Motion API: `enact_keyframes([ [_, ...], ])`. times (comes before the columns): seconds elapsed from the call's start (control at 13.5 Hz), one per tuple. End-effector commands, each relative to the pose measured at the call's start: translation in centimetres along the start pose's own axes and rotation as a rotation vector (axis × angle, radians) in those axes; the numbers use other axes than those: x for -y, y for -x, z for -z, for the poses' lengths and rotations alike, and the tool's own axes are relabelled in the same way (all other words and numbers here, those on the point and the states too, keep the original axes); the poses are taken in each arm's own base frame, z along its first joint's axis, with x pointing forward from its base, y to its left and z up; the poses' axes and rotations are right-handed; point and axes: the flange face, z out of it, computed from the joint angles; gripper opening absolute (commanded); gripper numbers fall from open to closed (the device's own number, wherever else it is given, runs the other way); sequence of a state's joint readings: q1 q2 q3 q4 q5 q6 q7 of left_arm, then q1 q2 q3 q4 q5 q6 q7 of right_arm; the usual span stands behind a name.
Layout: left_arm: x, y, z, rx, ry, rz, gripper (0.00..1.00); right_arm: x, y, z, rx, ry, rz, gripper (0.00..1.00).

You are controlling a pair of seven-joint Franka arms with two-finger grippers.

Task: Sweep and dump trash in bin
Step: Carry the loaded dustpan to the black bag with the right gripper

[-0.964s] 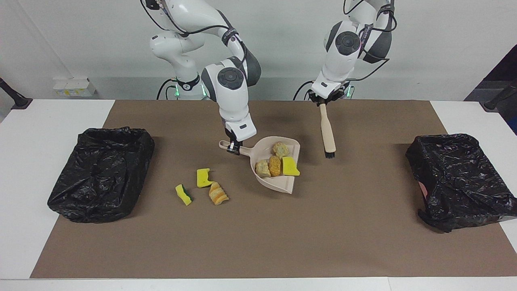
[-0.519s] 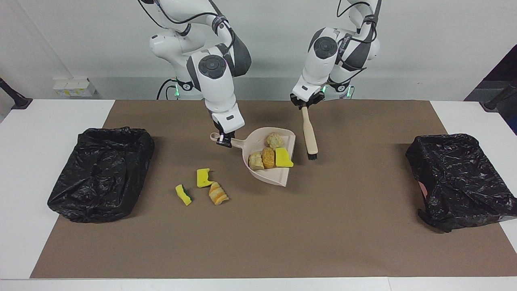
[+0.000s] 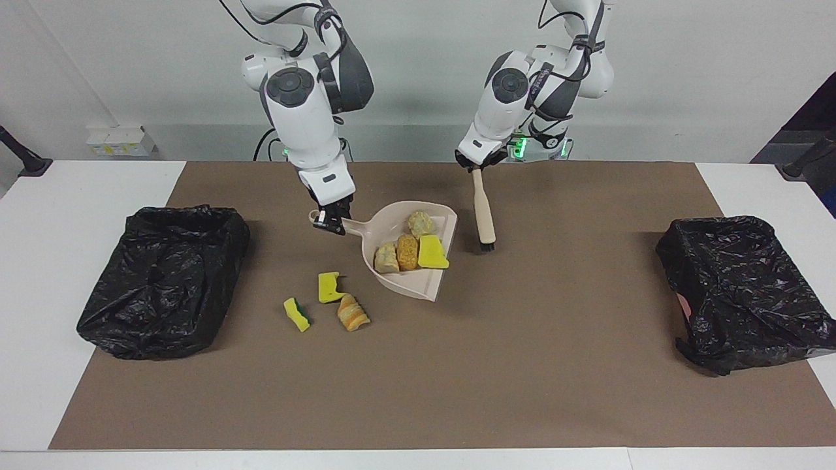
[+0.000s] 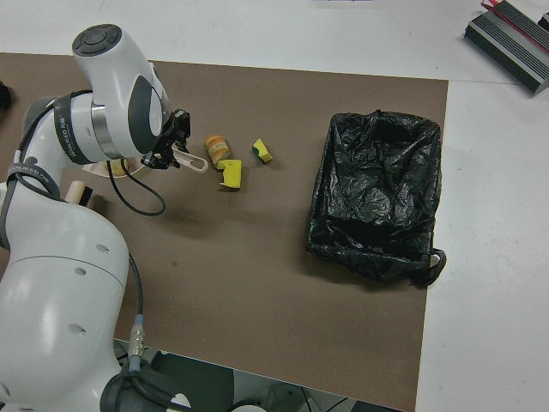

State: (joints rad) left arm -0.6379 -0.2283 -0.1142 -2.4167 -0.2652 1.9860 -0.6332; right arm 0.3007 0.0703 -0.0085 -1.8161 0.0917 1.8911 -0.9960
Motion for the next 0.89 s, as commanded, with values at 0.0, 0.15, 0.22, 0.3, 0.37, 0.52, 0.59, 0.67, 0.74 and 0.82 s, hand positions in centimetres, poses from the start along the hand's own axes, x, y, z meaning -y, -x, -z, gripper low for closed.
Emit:
enact_keyframes([
  [0.0,-0.3,2.9,-1.5,-0.034,0.021,-0.025,0.0,-0.8,1.7,2.2,-0.033,-0.008,0.017,0.0],
  [0.15,-0.9,4.1,-2.8,-0.055,0.026,0.014,0.0,-1.9,3.6,2.7,-0.038,-0.002,0.039,0.0],
  [0.22,-1.1,4.7,-3.7,-0.056,0.018,0.008,0.0,-2.6,5.0,3.2,-0.034,-0.006,0.04,0.0],
  [0.3,-1.3,4.9,-3.8,-0.061,0.021,0.002,0.0,-3.3,6.1,4.2,-0.03,-0.013,0.057,0.0],
  [0.37,-1.3,4.8,-3.8,-0.063,0.024,0.005,0.0,-3.9,7.2,4.6,-0.027,-0.021,0.065,0.0],
  [0.52,-1.3,4.8,-3.9,-0.065,0.025,0.007,0.0,-5.0,9.8,4.9,-0.024,-0.026,0.06,0.0],
  [0.59,-1.3,4.6,-4.2,-0.061,0.021,0.008,0.0,-5.2,10.4,5.0,-0.025,-0.027,0.068,0.0],
  [0.67,-1.3,4.3,-4.7,-0.066,0.023,0.011,0.0,-5.3,10.7,5.0,-0.024,-0.029,0.071,0.0],
  [0.74,-1.1,4.3,-5.0,-0.066,0.021,0.011,0.0,-5.2,10.8,5.0,-0.022,-0.036,0.07,0.0],
  [0.82,-1.1,4.2,-4.9,-0.065,0.022,0.012,0.02,-5.2,11.0,5.1,-0.021,-0.037,0.069,0.0],
])
